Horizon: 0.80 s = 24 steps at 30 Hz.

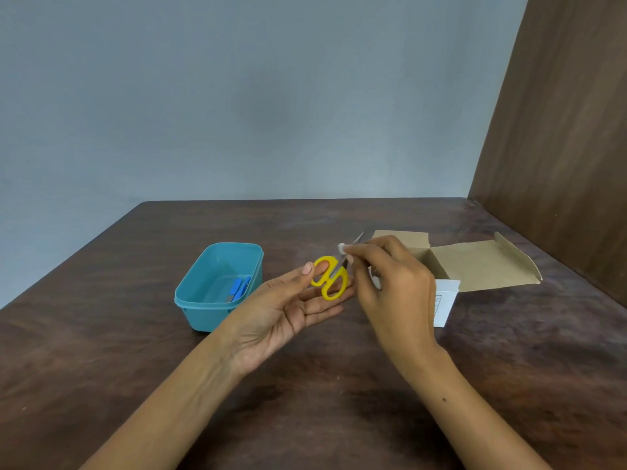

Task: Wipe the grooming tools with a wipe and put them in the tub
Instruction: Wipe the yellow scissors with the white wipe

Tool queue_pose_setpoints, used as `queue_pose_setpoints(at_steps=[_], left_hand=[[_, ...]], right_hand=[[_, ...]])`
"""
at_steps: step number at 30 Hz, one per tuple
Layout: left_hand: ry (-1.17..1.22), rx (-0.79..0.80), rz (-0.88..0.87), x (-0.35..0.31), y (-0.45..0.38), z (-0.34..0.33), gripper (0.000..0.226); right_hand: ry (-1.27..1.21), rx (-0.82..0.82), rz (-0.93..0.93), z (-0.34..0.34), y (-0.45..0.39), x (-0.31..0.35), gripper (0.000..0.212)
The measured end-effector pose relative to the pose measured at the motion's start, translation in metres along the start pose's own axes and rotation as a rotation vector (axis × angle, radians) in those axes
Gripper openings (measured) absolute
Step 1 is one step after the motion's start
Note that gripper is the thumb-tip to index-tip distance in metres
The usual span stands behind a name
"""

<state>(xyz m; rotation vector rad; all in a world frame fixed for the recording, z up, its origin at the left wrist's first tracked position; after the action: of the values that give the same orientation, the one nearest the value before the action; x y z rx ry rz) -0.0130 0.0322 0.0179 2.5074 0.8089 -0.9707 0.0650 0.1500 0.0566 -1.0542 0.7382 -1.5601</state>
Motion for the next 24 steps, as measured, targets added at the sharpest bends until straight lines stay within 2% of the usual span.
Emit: queue_pose_setpoints(at_steps=[11,18,24], left_hand=[[-0.046,0.035,-0.004,-0.002,0.001,-0.001,0.036],[-0.066,0.029,-0.004,-0.001,0.001,0.000,0.033],[-0.076,0.053,0.002,-0.002,0.000,0.000,0.036]], right_hand=[[0.017,-0.098,-0.146,0.005,-0.008,-0.009,0.011],[0.009,-0.013,-0.048,0.000,0.000,-0.003,0.018],[-0.058,-0.071,-0.140,0.003,-0.009,-0.019,0.015]])
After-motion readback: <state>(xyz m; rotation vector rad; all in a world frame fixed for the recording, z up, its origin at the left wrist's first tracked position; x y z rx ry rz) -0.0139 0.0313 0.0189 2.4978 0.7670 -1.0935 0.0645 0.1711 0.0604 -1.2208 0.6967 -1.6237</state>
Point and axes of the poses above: each hand's wrist, its own y-axis away from the middle knuckle, its own z-axis out of the back of the hand, x = y × z, the point moved 5 cm from there along -y, towards the middle knuckle, and after that the axes turned 12 degrees about y, right-handed, at the moved point
